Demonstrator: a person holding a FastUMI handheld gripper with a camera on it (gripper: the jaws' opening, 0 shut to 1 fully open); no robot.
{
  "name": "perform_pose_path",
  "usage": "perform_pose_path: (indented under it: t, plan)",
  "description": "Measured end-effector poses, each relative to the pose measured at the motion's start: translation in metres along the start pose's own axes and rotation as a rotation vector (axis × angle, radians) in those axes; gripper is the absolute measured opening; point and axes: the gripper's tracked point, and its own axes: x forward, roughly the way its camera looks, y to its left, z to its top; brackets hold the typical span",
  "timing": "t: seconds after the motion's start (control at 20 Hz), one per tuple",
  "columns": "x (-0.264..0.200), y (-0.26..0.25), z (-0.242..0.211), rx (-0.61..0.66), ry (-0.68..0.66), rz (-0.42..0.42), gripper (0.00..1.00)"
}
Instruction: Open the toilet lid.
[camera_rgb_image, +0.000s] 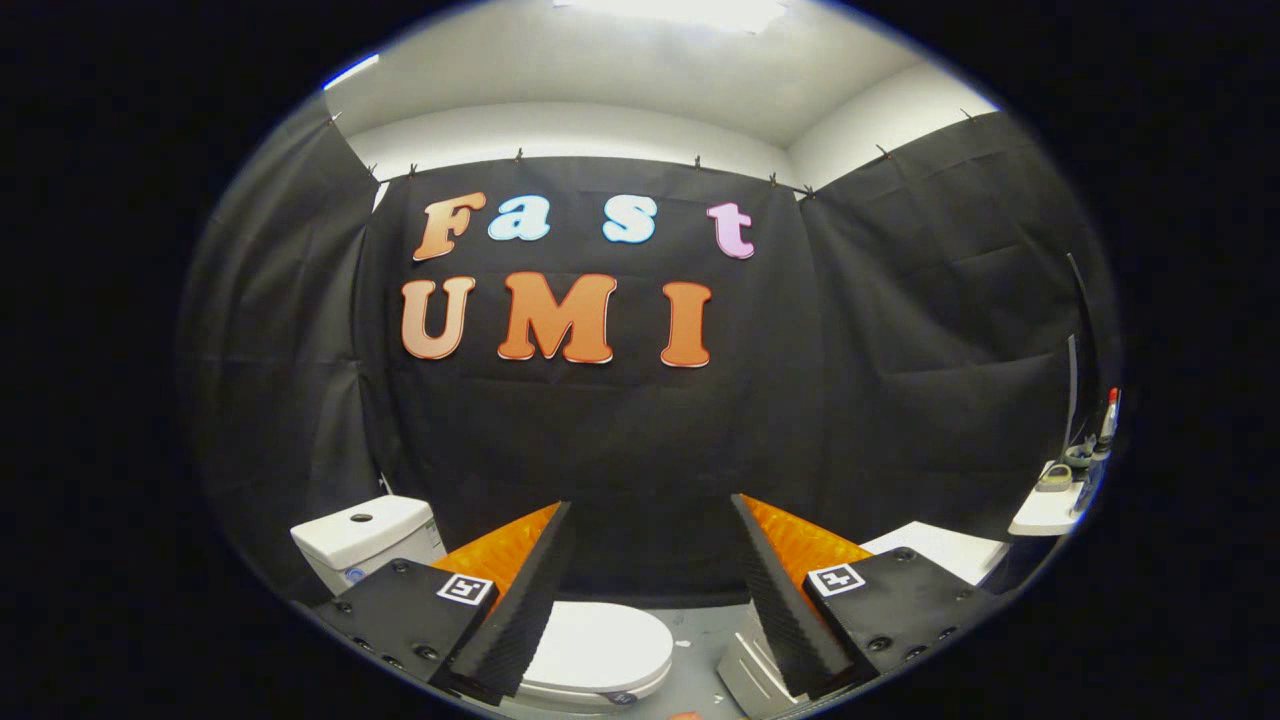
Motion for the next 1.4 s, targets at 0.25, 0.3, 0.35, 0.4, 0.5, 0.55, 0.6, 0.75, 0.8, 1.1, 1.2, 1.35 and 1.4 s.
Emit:
perform_pose_path:
  t: [0.25,0.3,0.35,0.4,0.5,0.55,0.6,0.75,0.8,1.1,1.2,1.35,1.4]
  plan:
    - [0.017,0.002,-0.095,0.157,0.150,0.085,0.99]
    - [0.020,-0.001,-0.115,0.200,0.177,0.095,0.99]
    - [0.027,-0.007,-0.132,0.245,0.194,0.099,0.99]
    - [0.032,-0.011,-0.155,0.297,0.228,0.101,0.99]
    - [0.044,-0.011,-0.206,0.409,0.311,0.121,0.99]
    - [0.049,-0.013,-0.232,0.451,0.354,0.120,0.99]
    - [0.051,-0.013,-0.258,0.480,0.403,0.125,0.99]
    - [0.046,-0.018,-0.339,0.508,0.569,0.110,0.99]
    - [0.046,-0.019,-0.362,0.508,0.602,0.100,0.99]
    - [0.058,-0.017,-0.460,0.691,0.734,0.036,0.99]
    - [0.055,-0.014,-0.488,0.760,0.799,0.025,0.99]
    - [0.058,-0.001,-0.521,0.865,0.865,0.038,0.98]
    - [0.057,0.002,-0.531,0.882,0.885,0.037,0.98]
